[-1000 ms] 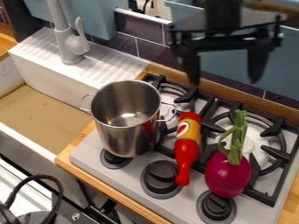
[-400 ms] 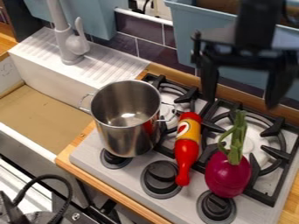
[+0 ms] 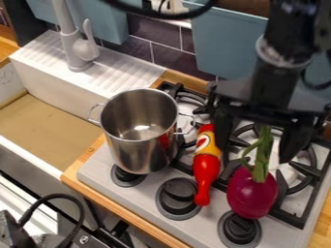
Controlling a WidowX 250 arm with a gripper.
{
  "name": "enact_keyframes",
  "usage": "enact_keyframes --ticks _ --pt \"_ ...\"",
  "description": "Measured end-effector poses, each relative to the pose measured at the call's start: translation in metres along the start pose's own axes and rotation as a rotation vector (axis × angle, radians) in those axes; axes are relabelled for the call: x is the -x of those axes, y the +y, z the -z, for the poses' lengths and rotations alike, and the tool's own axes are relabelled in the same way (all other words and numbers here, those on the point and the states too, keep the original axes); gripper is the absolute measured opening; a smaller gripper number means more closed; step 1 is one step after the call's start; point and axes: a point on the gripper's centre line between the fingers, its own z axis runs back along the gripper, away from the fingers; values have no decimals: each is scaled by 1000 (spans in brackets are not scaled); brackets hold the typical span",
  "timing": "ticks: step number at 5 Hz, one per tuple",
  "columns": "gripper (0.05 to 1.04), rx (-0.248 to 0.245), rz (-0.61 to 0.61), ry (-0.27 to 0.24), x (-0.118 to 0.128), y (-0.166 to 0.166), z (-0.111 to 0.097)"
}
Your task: Put the maroon vegetable inside the stainless steel pot
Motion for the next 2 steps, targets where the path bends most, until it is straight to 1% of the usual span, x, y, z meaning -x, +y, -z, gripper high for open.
enact_keyframes --ticks 1,2 --pt "968 -2 -4 -29 1 1 9" --pt "703 13 -16 -7 1 3 10"
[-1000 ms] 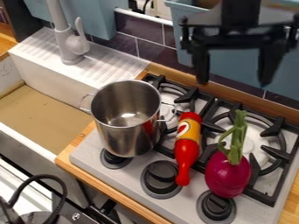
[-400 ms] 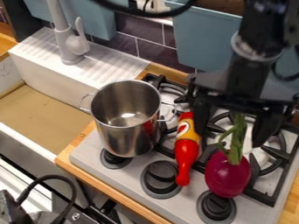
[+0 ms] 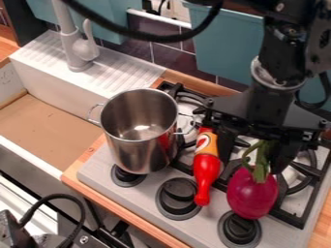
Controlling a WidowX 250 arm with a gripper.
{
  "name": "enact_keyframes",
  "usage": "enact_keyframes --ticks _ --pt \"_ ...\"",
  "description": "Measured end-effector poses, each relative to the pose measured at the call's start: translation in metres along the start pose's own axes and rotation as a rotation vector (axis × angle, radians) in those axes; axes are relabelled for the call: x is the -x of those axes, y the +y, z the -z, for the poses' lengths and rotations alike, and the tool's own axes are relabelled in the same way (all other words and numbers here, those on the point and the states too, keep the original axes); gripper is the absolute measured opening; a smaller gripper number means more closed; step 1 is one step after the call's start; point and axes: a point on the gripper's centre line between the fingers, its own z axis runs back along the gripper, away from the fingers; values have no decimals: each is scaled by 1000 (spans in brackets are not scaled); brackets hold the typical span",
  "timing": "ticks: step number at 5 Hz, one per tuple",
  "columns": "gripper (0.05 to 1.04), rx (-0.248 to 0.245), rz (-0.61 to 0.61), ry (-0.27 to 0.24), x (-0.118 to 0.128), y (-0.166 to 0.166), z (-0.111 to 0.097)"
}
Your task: Put the maroon vegetable inside the stainless steel pot
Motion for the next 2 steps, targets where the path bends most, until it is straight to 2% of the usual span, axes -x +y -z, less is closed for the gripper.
enact_keyframes --ticks 1,2 --pt "405 10 -1 2 -3 2 1" --pt "178 8 -2 6 -6 2 3"
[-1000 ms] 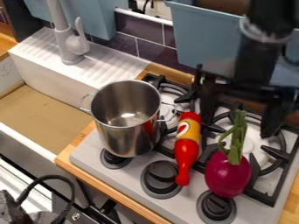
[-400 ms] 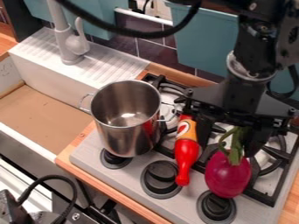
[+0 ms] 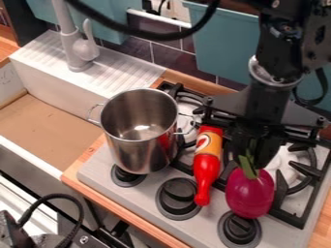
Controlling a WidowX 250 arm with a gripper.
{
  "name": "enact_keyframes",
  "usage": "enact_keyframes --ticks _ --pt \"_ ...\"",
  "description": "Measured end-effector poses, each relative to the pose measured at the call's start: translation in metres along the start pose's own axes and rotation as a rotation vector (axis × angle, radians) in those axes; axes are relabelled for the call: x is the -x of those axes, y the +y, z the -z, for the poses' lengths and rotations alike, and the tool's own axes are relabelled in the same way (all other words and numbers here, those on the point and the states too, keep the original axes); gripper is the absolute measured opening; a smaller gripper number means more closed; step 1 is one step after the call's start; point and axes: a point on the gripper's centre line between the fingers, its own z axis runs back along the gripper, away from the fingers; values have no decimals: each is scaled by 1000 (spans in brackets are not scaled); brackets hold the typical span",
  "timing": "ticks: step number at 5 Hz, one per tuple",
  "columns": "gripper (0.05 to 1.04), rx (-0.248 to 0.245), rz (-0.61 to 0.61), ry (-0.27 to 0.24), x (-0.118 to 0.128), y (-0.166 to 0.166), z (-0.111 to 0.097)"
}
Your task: Put the maroon vegetable inside the stainless steel pot
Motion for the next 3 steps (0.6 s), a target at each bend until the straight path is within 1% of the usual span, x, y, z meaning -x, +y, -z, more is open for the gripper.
enact_keyframes --ticks 1,2,3 --pt "74 2 6 4 -3 0 -5" --pt "62 17 -17 -2 -4 0 -11" --pt "62 76 -27 -3 -12 2 -40"
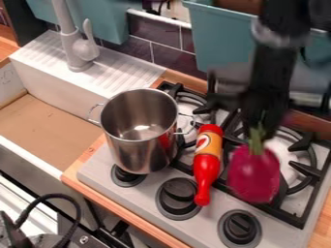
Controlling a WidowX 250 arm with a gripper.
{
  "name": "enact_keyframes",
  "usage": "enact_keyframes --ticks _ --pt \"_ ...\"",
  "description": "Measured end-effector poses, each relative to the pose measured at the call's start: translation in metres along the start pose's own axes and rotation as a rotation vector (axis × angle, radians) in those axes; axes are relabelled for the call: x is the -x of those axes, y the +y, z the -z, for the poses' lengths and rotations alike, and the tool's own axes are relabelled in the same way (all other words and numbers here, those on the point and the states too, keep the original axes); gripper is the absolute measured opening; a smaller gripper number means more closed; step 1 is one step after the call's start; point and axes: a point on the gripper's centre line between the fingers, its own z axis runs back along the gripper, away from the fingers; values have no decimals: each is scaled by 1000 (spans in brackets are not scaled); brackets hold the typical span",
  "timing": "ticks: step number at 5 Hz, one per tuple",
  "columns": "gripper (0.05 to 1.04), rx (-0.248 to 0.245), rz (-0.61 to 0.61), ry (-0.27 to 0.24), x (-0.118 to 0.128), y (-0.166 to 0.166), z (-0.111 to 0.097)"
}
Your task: Put the maroon vegetable inside the stainless steel pot
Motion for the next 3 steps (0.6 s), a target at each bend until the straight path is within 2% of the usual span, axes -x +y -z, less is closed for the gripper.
enact_keyframes --ticks 1,2,3 --pt "62 23 -23 46 -2 10 -18" --pt "62 63 -33 57 -10 23 -43" --pt "62 48 -38 87 -17 43 -51"
